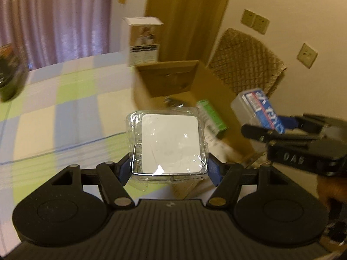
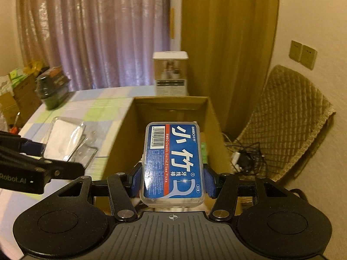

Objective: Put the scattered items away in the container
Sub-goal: 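Lift the packet and floss box and carry them over the cardboard box, then lower the clear packet into the box and open the left tool, then lower the blue floss box into the box and open the right tool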

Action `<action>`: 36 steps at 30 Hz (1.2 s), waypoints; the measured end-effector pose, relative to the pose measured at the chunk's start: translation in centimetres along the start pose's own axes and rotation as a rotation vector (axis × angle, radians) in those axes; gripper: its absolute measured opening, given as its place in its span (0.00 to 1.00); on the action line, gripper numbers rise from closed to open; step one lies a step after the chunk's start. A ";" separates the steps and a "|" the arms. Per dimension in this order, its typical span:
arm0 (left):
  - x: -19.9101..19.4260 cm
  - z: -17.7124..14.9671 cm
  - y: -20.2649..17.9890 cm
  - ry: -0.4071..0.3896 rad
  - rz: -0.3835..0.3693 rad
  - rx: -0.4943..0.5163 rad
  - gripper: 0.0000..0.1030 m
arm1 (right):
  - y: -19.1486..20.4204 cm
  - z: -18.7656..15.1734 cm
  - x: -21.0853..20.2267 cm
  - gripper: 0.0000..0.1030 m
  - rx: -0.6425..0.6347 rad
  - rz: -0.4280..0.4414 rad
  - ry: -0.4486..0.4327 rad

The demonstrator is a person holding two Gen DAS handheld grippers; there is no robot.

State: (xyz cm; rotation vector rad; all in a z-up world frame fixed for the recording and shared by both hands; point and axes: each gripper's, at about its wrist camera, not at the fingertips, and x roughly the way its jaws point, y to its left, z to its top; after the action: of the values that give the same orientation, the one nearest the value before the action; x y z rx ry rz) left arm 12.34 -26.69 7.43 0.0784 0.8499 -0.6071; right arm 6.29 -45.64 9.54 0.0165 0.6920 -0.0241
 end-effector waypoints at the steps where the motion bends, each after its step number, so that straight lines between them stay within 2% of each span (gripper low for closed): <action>1: 0.8 0.6 -0.7 -0.001 -0.009 0.005 0.63 | -0.5 -0.1 0.1 0.57 0.004 -0.004 0.000; 7: 4.5 2.6 -3.0 0.013 -0.041 0.018 0.63 | -2.8 0.0 1.5 0.57 0.026 -0.015 0.009; 17: 7.6 2.7 -3.9 0.048 -0.059 0.013 0.63 | -4.1 -0.2 3.1 0.57 0.042 -0.025 0.023; 18: 7.7 2.7 -3.9 0.047 -0.059 0.004 0.64 | -4.3 -0.1 3.2 0.57 0.045 -0.027 0.023; 20: 7.9 2.7 -3.8 0.035 -0.042 -0.005 0.75 | -4.5 -0.2 3.2 0.57 0.047 -0.029 0.024; 26: 7.5 2.7 -3.4 0.022 -0.012 0.029 0.75 | -4.4 0.0 3.8 0.57 0.045 -0.022 0.032; 36: 6.5 1.8 -1.0 0.016 0.043 -0.001 0.81 | -3.1 0.8 5.3 0.57 0.040 0.036 0.028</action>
State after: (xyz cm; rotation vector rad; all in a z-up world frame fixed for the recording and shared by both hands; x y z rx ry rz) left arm 16.29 -31.15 4.10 0.1007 0.8622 -0.5666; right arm 10.80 -48.86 6.73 0.0677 0.7188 -0.0034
